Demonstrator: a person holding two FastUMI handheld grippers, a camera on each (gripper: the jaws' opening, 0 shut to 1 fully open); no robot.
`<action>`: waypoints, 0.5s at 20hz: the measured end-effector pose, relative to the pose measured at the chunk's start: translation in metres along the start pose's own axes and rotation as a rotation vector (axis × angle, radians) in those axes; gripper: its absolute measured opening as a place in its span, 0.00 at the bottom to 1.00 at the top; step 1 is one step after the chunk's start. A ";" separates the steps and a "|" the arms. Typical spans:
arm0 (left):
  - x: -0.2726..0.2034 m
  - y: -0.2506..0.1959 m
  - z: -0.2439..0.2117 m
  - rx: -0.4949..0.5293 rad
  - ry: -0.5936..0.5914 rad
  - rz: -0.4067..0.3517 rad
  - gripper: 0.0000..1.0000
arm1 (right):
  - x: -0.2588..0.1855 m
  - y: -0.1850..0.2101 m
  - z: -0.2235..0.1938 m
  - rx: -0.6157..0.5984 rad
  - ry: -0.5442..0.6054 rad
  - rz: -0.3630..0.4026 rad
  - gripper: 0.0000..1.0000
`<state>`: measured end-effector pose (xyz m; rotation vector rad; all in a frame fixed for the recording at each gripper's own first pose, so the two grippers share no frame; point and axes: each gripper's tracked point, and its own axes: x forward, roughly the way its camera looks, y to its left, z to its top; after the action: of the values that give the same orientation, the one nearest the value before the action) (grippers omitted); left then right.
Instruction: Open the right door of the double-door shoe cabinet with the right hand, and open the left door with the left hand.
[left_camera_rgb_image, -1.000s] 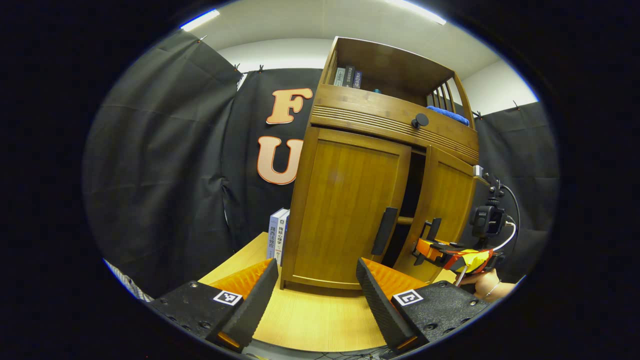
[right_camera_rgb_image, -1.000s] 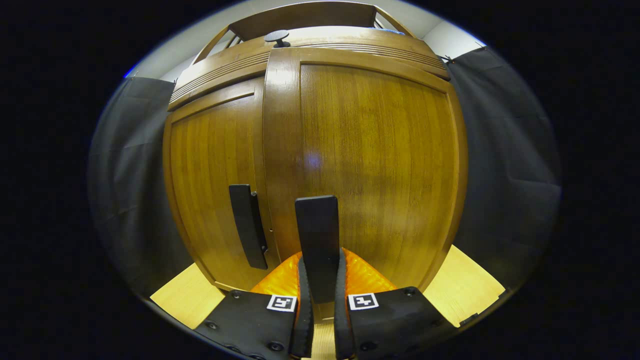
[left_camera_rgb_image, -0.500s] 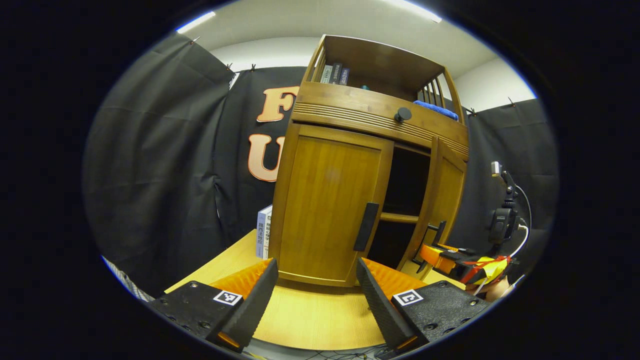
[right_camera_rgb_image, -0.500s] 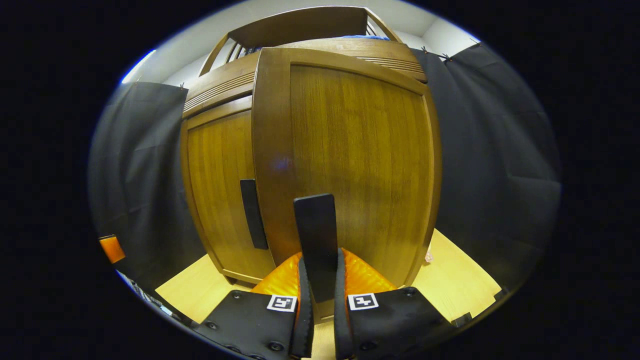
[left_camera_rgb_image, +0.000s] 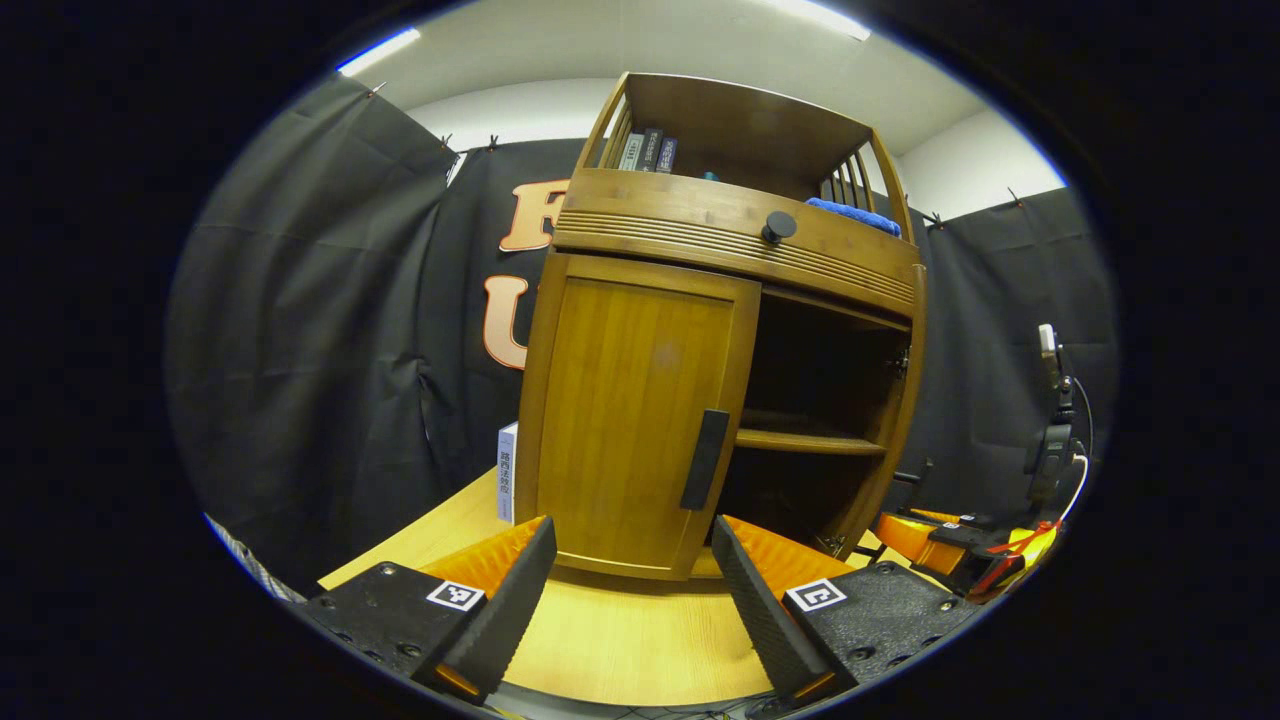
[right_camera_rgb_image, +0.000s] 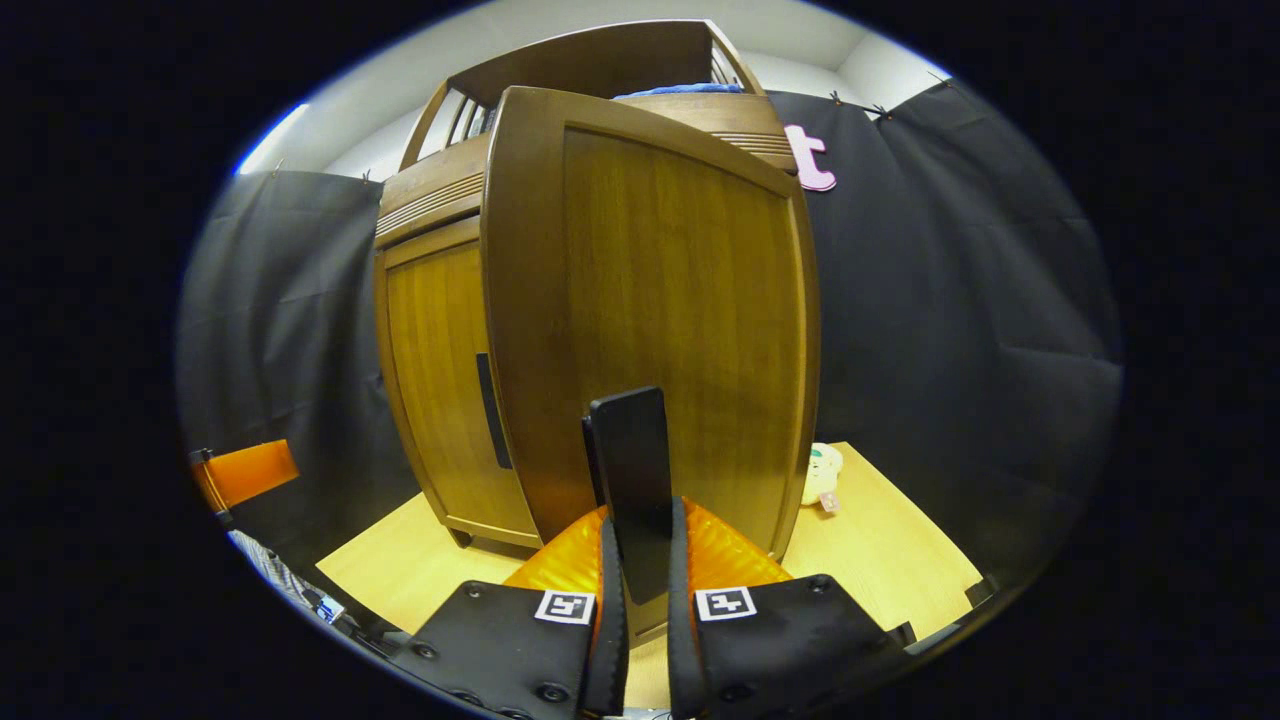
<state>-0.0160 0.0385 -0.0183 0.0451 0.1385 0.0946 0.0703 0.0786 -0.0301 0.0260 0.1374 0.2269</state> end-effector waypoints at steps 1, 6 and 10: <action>0.000 -0.002 -0.001 -0.004 0.003 -0.004 0.95 | -0.007 -0.006 -0.001 0.005 0.002 -0.008 0.20; 0.002 -0.010 -0.003 0.018 0.008 -0.023 0.95 | -0.044 -0.047 0.001 -0.038 -0.005 -0.068 0.23; 0.006 -0.019 -0.004 0.025 0.004 -0.048 0.92 | -0.059 -0.085 0.002 -0.010 -0.012 -0.116 0.15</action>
<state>-0.0091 0.0204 -0.0236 0.0664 0.1446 0.0455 0.0329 -0.0176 -0.0237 0.0091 0.1252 0.1119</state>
